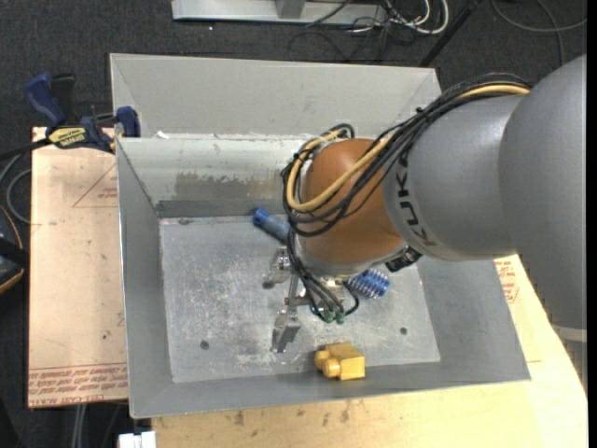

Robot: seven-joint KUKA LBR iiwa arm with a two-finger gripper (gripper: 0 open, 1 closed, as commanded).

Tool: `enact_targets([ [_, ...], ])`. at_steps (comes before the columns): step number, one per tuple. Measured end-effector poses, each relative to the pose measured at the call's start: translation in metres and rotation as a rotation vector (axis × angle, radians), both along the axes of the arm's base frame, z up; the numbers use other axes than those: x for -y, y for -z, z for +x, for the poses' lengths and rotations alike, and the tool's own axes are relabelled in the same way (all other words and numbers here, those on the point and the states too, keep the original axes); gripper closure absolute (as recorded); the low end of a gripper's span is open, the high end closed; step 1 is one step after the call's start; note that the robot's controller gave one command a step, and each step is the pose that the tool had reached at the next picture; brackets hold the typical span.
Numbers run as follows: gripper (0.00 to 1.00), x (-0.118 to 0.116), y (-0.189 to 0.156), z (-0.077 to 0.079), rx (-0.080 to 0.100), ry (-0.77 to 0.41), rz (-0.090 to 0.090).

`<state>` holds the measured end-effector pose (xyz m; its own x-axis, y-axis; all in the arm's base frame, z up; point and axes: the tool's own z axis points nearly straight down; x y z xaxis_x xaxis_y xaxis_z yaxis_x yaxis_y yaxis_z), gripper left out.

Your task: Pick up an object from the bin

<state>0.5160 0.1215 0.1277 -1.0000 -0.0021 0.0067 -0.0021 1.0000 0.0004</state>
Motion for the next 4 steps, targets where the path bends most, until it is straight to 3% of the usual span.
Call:
enact_targets([
  [1,0.00,0.076,0.053,-0.015,0.019,-0.296,0.007],
  [2,0.00,0.168,0.027,-0.031,0.013,-0.467,-0.002],
  [3,0.00,0.158,0.021,-0.032,0.009,-0.591,0.003],
  [4,0.00,0.157,0.050,-0.027,0.034,-0.724,-0.005],
])
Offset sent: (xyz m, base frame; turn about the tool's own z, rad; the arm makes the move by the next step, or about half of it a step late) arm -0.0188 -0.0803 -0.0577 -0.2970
